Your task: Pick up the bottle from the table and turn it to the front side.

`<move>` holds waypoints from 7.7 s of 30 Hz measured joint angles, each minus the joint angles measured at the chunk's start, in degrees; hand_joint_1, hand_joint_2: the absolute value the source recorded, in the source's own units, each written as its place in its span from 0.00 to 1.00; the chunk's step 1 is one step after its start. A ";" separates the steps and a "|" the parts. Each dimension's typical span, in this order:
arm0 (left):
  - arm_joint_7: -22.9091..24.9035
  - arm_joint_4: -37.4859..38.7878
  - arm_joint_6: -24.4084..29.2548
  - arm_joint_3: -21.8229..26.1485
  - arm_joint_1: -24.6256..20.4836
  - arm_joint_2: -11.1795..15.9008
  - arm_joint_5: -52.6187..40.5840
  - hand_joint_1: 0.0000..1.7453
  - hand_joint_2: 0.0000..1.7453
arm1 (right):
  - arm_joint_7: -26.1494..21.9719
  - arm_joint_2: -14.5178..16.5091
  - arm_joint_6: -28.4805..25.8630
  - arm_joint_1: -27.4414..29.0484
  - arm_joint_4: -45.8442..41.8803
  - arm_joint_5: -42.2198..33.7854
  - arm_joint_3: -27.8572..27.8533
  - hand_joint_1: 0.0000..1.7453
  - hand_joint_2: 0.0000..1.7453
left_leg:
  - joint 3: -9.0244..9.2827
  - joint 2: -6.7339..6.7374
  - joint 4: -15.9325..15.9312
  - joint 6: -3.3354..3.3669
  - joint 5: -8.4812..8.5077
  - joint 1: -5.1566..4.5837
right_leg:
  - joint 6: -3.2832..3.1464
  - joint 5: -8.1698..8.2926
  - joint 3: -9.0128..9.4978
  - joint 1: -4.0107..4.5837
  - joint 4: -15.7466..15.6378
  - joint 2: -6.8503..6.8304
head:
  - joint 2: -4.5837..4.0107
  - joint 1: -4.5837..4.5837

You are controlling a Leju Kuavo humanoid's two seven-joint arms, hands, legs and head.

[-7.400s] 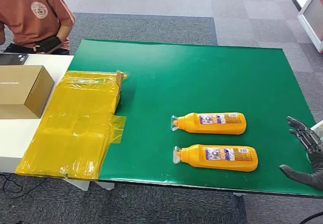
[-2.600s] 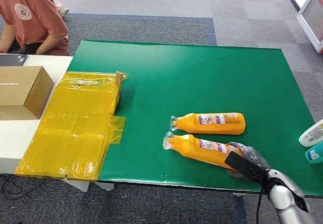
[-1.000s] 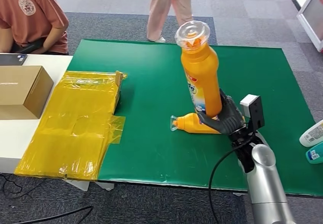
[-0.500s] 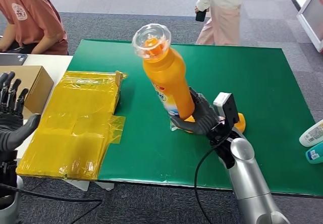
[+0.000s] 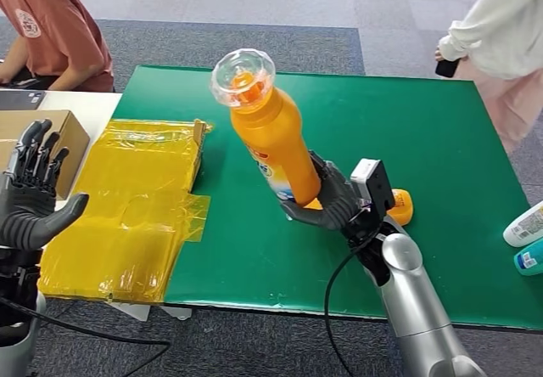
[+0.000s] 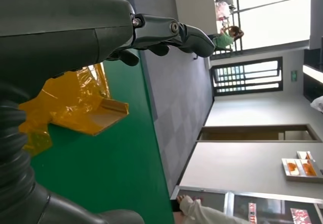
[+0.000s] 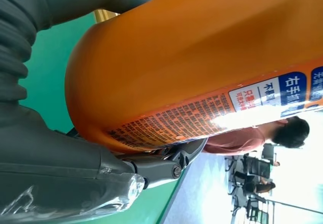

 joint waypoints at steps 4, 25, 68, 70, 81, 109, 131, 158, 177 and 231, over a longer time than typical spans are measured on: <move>1.24 1.61 -0.29 -2.10 -2.82 0.31 1.57 0.00 1.00 | -0.08 0.22 0.30 -1.37 0.68 -0.02 1.40 1.00 1.00 | -0.03 0.00 0.00 -0.04 0.06 0.00 | -0.04 0.06 -0.04 0.00 0.00 0.00 | 0.00 0.01; 2.69 5.42 -4.67 -18.99 -8.92 4.35 8.48 0.00 1.00 | -3.37 0.27 -0.19 -3.32 7.29 1.73 3.08 1.00 1.00 | -0.15 0.00 0.00 -0.02 0.14 -0.01 | -0.05 0.14 -0.16 -0.01 0.01 0.00 | 0.00 0.01; 4.05 8.37 0.67 -26.21 -16.69 2.30 9.86 0.00 1.00 | -3.87 1.72 1.89 -4.68 10.39 3.30 3.79 1.00 1.00 | -0.21 0.00 0.00 -0.04 0.20 0.00 | -0.06 0.20 -0.24 0.00 0.01 0.01 | 0.00 0.01; 4.05 8.39 0.67 -26.20 -16.70 2.30 9.86 0.00 1.00 | -3.90 1.72 1.89 -4.67 10.39 3.30 3.80 1.00 1.00 | -0.21 0.00 0.00 -0.04 0.20 0.00 | -0.06 0.20 -0.24 0.00 0.01 0.01 | 0.00 0.01; 4.05 8.39 1.48 -24.86 -16.42 2.30 8.73 0.00 1.00 | -4.60 1.20 2.29 -2.65 7.32 3.51 4.11 1.00 1.00 | -0.25 0.00 0.00 -0.05 0.20 0.00 | -0.06 0.20 -0.28 0.00 0.01 0.01 | 0.00 0.02; 4.72 9.44 -2.43 -29.87 -18.07 1.11 12.68 0.00 1.00 | -4.75 -0.20 2.13 -3.22 4.82 2.95 9.51 1.00 1.00 | -0.33 0.00 0.00 -0.05 0.22 0.00 | -0.05 0.23 -0.34 0.00 0.02 0.01 | 0.00 0.02; 4.64 9.40 -2.50 -32.65 -16.51 1.31 12.75 0.00 1.00 | -4.34 -0.23 0.77 -3.61 6.57 3.20 8.84 1.00 1.00 | -0.34 0.00 0.00 -0.05 0.23 0.00 | -0.04 0.24 -0.34 0.00 0.02 0.01 | 0.00 0.01; 4.49 9.40 -2.37 -33.44 -16.71 1.73 13.66 0.00 1.00 | -5.41 -0.90 4.00 -4.66 5.06 4.00 13.59 1.00 1.00 | -0.34 0.00 0.00 -0.03 0.25 0.00 | -0.02 0.25 -0.36 -0.01 0.02 0.01 | 0.00 0.02; 3.69 9.27 -2.23 -33.89 -16.79 1.86 12.31 1.00 1.00 | -5.15 -2.02 4.67 -4.67 4.86 3.11 16.04 1.00 1.00 | -0.35 0.00 0.00 -0.03 0.25 0.00 | -0.02 0.25 -0.36 -0.01 0.02 0.01 | 0.00 0.02; 8.32 -0.25 16.44 -7.78 4.43 -0.90 -35.00 1.00 1.00 | 0.73 -0.97 -6.64 -3.87 3.34 8.87 2.78 0.00 1.00 | -0.40 0.01 0.00 -0.03 0.25 0.01 | -0.02 0.26 -0.40 0.00 0.04 0.01 | 0.00 0.01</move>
